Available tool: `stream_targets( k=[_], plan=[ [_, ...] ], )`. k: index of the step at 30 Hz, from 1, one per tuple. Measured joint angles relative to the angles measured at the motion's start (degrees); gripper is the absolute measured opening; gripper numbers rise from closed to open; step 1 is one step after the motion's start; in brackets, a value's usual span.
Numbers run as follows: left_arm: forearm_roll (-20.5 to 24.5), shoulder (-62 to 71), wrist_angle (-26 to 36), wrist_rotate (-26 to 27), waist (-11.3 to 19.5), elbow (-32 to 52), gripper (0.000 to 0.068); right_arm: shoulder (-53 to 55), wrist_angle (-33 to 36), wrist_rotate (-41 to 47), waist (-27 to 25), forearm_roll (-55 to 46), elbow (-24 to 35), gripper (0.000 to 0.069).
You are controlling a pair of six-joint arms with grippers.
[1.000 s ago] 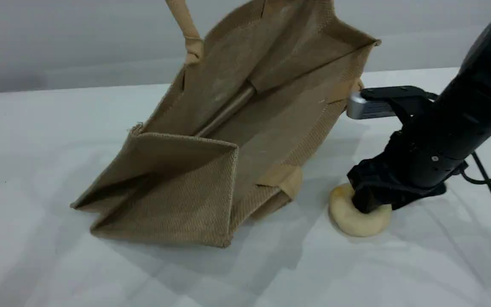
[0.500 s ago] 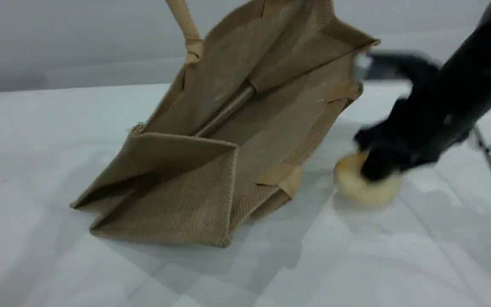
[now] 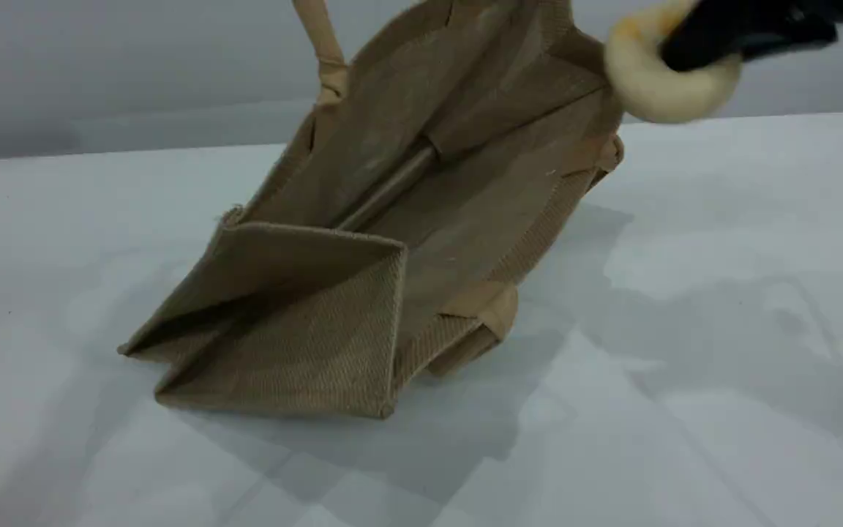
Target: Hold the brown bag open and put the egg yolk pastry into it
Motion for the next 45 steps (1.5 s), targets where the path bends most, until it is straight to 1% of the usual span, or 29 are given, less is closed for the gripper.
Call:
stream_targets(
  k=[3, 8, 13, 14, 17, 22, 26, 29, 31, 37, 42, 45],
  plan=[
    [0.24, 0.00, 0.05, 0.23, -0.55, 0.00, 0.0078, 0.37, -0.43, -1.13, 3.17, 1.97, 0.00, 0.0060],
    [0.87, -0.65, -0.01, 0.22, -1.09, 0.00, 0.0078, 0.54, -4.87, -2.03, 9.06, 4.99, 0.00, 0.0060],
    [6.26, -3.49, 0.05, -0.29, -1.09, 0.05, 0.0078, 0.60, -7.69, -2.10, 11.93, 6.87, 0.00, 0.0057],
    [6.61, -3.97, 0.10, -0.61, -1.09, 0.05, 0.0078, 0.74, -8.29, -2.10, 12.34, 7.46, 0.00, 0.0057],
    [6.23, -4.41, 0.10, -0.72, -1.09, 0.05, 0.0078, 1.84, -10.39, -3.76, 13.89, 9.94, -0.11, 0.0057],
    [6.28, -4.35, 0.10, -0.99, -1.49, 0.05, 0.0078, 5.32, -11.65, -8.96, 16.78, 16.12, -0.50, 0.0057],
    [6.22, -4.35, 0.10, -1.34, -1.52, 0.05, 0.0078, 8.81, -10.45, -13.21, 18.01, 21.39, -3.26, 0.0057],
    [6.04, -4.35, 0.05, -1.34, -2.08, 0.05, 0.0078, 11.42, -9.94, -14.63, 18.40, 23.90, -6.14, 0.0057],
    [6.15, -4.35, 0.05, -1.34, -2.53, 0.05, 0.0078, 13.37, -9.33, -14.70, 18.60, 24.05, -7.96, 0.0055],
    [5.94, -4.32, 0.03, -1.45, -2.59, 0.05, 0.0078, 19.20, -8.72, -14.70, 19.02, 23.66, -12.33, 0.0055],
    [5.81, -4.32, 0.03, -1.45, -2.59, 0.05, 0.0078, 22.06, -8.94, -17.06, 19.02, 23.34, -13.34, 0.0062],
    [6.25, -4.32, 0.03, -1.45, -2.59, 0.05, 0.0078, 22.01, -8.90, -17.20, 19.02, 23.63, -13.41, 0.0091]
  ],
)
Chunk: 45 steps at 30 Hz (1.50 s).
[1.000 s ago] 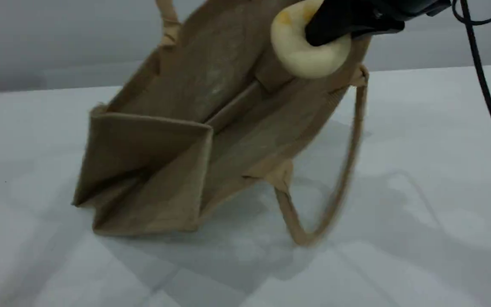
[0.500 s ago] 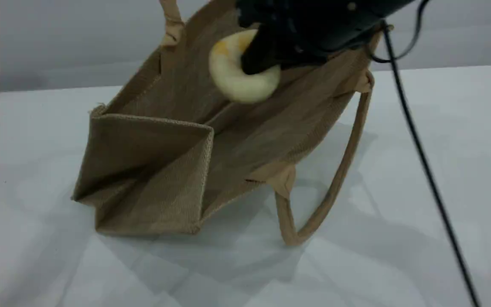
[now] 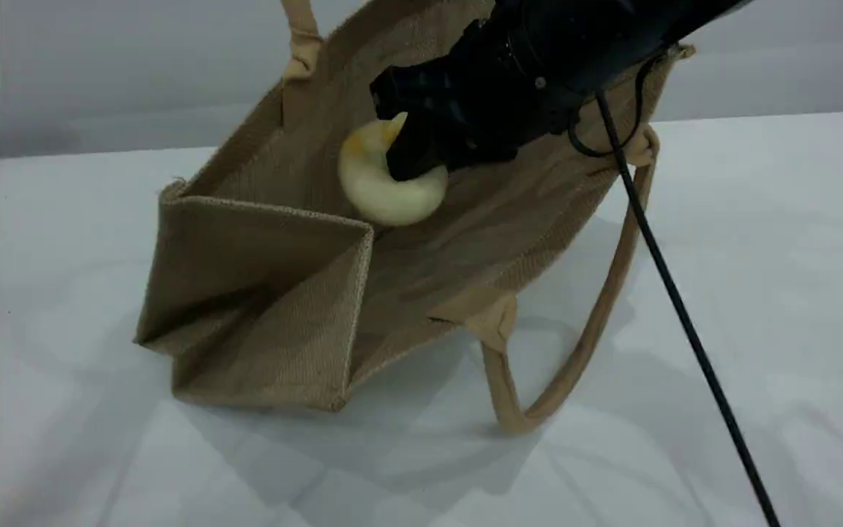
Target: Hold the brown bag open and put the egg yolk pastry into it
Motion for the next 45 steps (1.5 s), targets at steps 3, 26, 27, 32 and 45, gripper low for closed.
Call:
stream_targets(
  k=[3, 26, 27, 32, 45],
  plan=[
    [0.05, 0.00, 0.00, 0.00, 0.00, 0.00, 0.0078, -0.12, 0.00, 0.00, -0.07, -0.27, 0.00, 0.0176],
    [0.87, -4.37, 0.11, 2.10, 7.13, 0.00, 0.0078, -21.87, 10.92, 10.94, -8.30, -19.00, 0.12, 0.0449],
    [0.35, -4.44, 0.05, 2.10, 7.79, 0.00, 0.0078, -22.64, 10.92, 10.99, -8.58, -19.42, 0.12, 0.0449],
    [-0.26, -4.26, -0.02, 3.77, 7.96, 0.29, 0.0078, -24.77, 11.62, 11.93, -8.67, -19.59, 0.12, 0.0449],
    [-6.34, -4.15, -1.54, 9.37, 7.32, 15.43, 0.0078, -36.01, 14.03, 16.14, -8.67, -26.78, 0.12, 0.0449]
  ],
)
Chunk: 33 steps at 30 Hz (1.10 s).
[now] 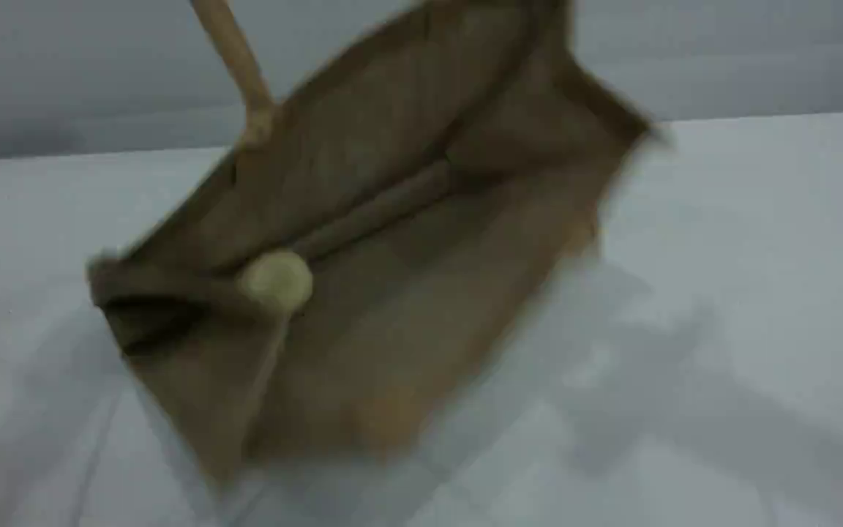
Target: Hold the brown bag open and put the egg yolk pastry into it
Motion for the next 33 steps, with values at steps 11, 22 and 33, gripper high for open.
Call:
stream_targets(
  k=[11, 22, 33],
  plan=[
    [-1.53, 0.00, -17.11, 7.02, -2.79, 16.76, 0.0081, -8.36, 13.34, 18.92, 0.00, -23.28, 0.00, 0.0450],
    [-1.34, 3.18, -29.38, 8.99, -8.21, 22.95, 0.0328, -17.78, 26.17, 34.48, 0.00, -40.84, 0.00, 0.0450],
    [-0.98, 6.18, -25.52, 9.00, -11.26, 22.95, 0.0482, -32.70, 35.33, 43.75, 0.00, -48.84, 0.05, 0.0450]
  ],
)
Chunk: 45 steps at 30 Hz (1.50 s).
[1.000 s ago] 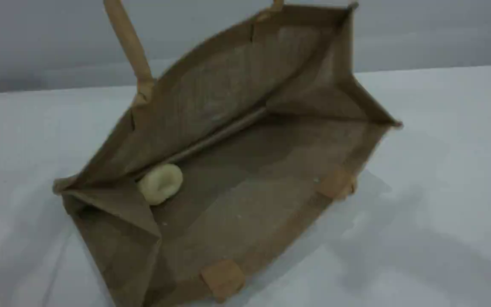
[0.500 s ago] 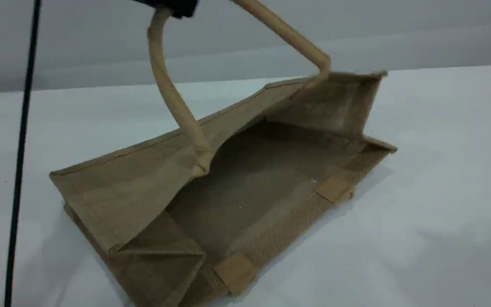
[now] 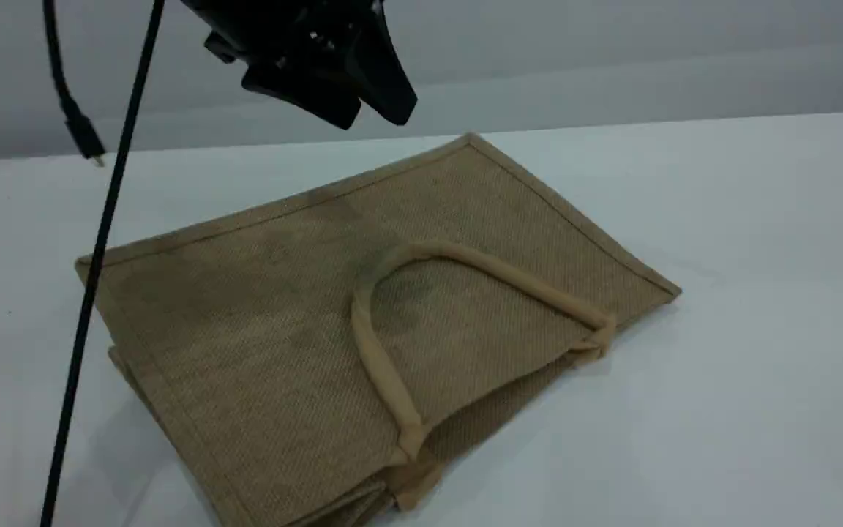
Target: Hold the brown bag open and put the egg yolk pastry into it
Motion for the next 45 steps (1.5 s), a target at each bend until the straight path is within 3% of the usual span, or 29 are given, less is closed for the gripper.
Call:
stream_targets(
  k=[6, 16, 20, 24, 27, 37, 41, 45],
  plan=[
    [1.04, -2.34, 4.63, 0.13, -0.07, -0.05, 0.0482, -9.79, -0.86, 0.20, 0.00, -0.09, 5.59, 0.0450],
    [2.13, -14.19, 16.00, -0.04, -0.07, -0.05, 0.0482, -31.93, -7.08, 0.65, 0.00, 0.08, 29.80, 0.0450],
    [4.05, -20.11, 18.52, -2.61, -0.92, -0.10, 0.0482, -40.26, -7.27, 1.86, 0.00, 1.37, 37.86, 0.0450],
    [10.08, -25.96, 21.10, -8.02, -5.10, -0.05, 0.0482, -45.63, -8.92, 2.04, 0.00, 1.09, 40.10, 0.0450],
    [16.52, -29.52, 23.03, -14.13, -9.95, 0.02, 0.0482, -46.10, -9.02, 2.18, 0.00, 0.81, 40.05, 0.0450],
    [45.47, -36.76, 27.17, -39.12, -30.49, 6.10, 0.0482, -45.96, -8.81, 2.24, 0.00, 0.86, 40.05, 0.0451],
    [49.59, -40.82, 27.13, -41.73, -35.25, 10.92, 0.0482, -45.96, -8.81, 2.24, 0.00, 0.86, 40.05, 0.0451],
    [47.60, -46.30, 27.01, -38.52, -35.56, 16.32, 0.0482, -45.96, -8.81, 2.24, 0.00, 0.88, 40.01, 0.0451]
  ],
)
